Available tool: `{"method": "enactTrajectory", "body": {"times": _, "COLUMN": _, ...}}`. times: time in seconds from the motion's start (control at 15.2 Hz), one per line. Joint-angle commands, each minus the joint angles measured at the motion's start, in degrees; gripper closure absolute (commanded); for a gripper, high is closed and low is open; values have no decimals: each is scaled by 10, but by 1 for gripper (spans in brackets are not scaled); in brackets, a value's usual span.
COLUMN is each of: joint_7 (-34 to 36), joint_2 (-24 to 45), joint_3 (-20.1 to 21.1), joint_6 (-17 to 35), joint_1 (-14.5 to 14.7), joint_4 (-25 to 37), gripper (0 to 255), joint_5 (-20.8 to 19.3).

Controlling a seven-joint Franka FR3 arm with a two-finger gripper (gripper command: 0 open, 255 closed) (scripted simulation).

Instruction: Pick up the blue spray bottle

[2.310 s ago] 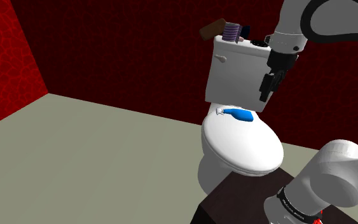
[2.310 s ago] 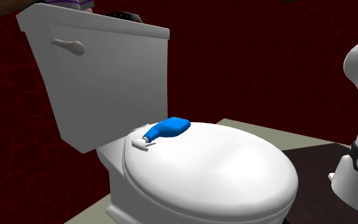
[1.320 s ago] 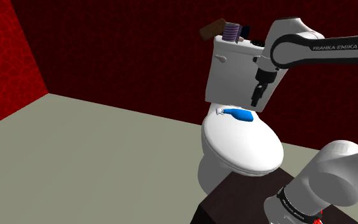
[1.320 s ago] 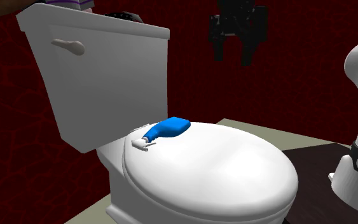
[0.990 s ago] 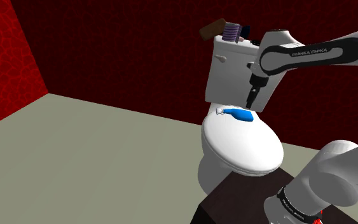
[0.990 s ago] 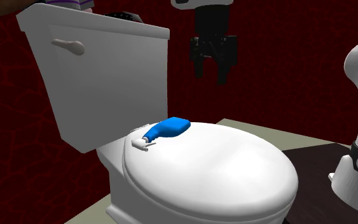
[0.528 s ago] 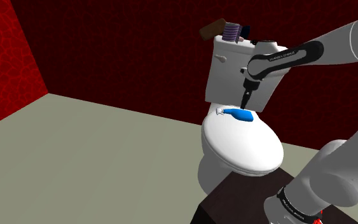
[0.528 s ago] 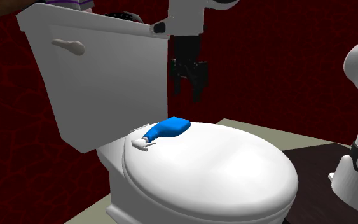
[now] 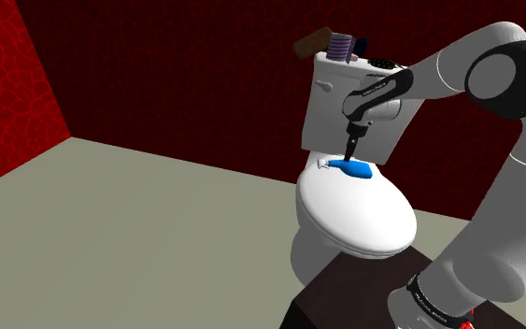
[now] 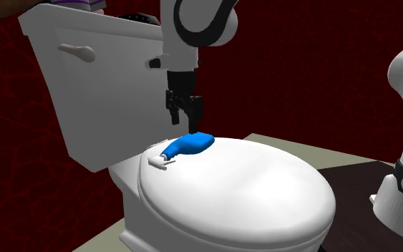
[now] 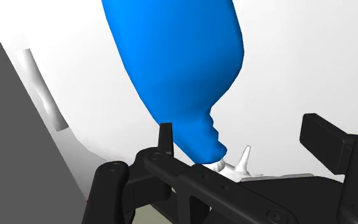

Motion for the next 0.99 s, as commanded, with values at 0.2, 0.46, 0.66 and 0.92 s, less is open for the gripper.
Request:
{"method": "enactTrajectory", "body": {"times": 0.2, "joint_7": -79, "joint_2": 102, "joint_3": 25, "joint_6": 14, "joint_1": -38, "joint_4": 78, "gripper": 0, "joint_5": 68}}
{"method": "enactTrajectory", "body": {"times": 0.46, "joint_7": -87, "joint_2": 123, "joint_3": 33, "joint_6": 38, "joint_1": -44, "joint_4": 73, "gripper": 0, "joint_5": 81}}
{"method": "enactTrajectory", "body": {"times": 0.66, "joint_7": -94, "joint_2": 143, "joint_3": 40, "joint_6": 59, "joint_1": -50, "joint_4": 71, "gripper": 0, "joint_5": 93}}
{"method": "enactTrajectory", "body": {"times": 0.92, "joint_7": -93, "joint_2": 143, "joint_3": 41, "joint_6": 60, "joint_1": -50, "joint_4": 70, "gripper": 255, "joint_5": 93}}
